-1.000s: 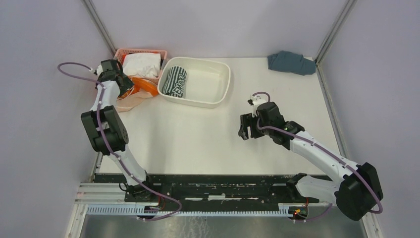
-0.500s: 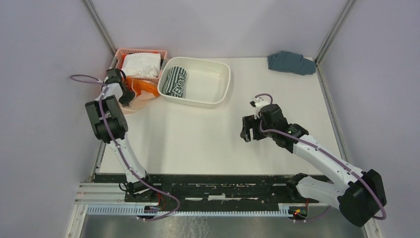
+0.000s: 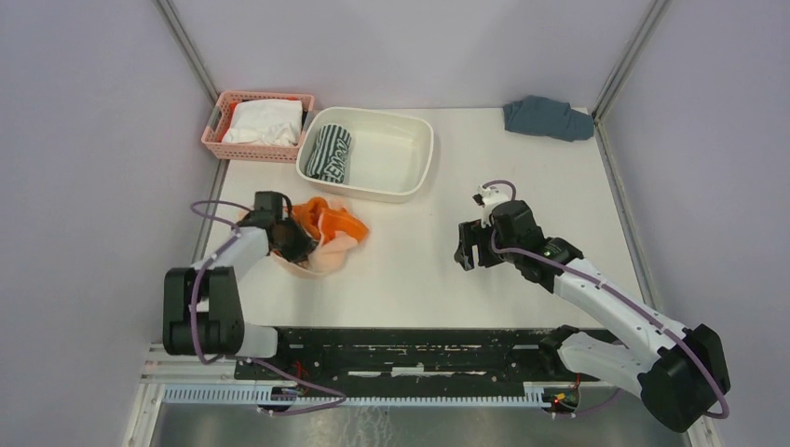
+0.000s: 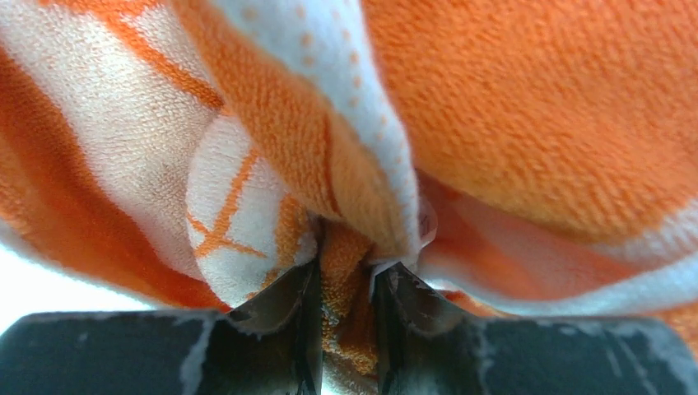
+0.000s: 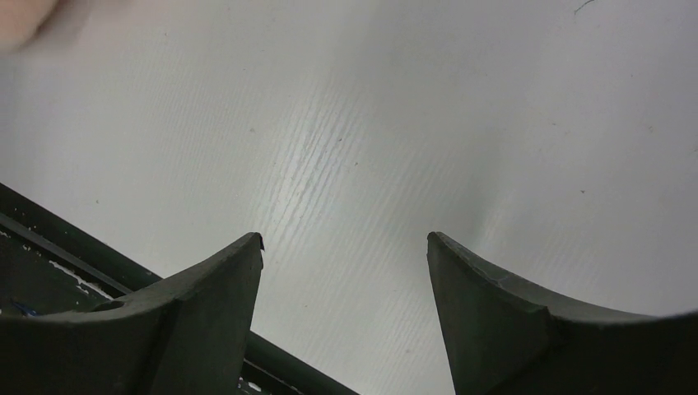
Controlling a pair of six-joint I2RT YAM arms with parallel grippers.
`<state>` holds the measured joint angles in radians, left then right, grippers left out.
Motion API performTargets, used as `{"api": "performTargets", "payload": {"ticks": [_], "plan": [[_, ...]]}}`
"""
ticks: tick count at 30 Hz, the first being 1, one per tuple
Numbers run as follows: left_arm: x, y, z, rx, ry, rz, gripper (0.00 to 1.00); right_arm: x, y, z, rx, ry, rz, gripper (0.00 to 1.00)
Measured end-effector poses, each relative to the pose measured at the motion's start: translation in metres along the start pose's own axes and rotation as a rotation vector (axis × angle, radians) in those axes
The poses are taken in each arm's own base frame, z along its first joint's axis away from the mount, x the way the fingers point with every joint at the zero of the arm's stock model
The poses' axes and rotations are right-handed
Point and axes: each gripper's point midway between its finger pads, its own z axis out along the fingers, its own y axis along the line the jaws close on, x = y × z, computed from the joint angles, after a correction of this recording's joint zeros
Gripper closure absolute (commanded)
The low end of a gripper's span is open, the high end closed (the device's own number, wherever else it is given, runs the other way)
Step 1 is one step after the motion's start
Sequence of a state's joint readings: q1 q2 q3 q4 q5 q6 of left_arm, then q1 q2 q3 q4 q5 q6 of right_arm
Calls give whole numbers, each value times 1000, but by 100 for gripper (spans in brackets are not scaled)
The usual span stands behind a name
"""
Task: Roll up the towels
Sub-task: Move the towel to the center of the board.
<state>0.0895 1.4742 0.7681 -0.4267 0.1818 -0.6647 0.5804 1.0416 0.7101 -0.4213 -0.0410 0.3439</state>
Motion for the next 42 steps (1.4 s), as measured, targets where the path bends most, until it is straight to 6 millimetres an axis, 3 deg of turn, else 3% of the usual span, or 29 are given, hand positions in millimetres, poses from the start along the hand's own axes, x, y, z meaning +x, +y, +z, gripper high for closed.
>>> {"api": "performTargets", "payload": {"ticks": [5,9,13,16,19,23,28,34,42], "plan": [[112,-40,-15,128,146,138,66,-2,-4,-3,21,-21,11,19],[166,-90,-20,216,227,251,55,-6,-12,-9,71,-47,22,19],[193,-164,-25,320,246,360,42,-8,-18,-18,106,-68,23,19],[204,-225,-45,441,201,423,36,-6,-22,-24,123,-71,23,19],[207,-253,-66,521,152,446,31,-3,-25,-29,138,-69,23,19],[185,-239,-70,469,43,456,27,5,-27,-31,146,-40,22,20],[158,-204,-66,364,-56,504,27,15,-25,-23,136,33,18,22],[130,-176,-49,221,-153,707,27,10,-15,-15,100,76,16,22],[117,-175,-27,69,-223,1126,26,5,-10,-12,78,76,16,21]]}}
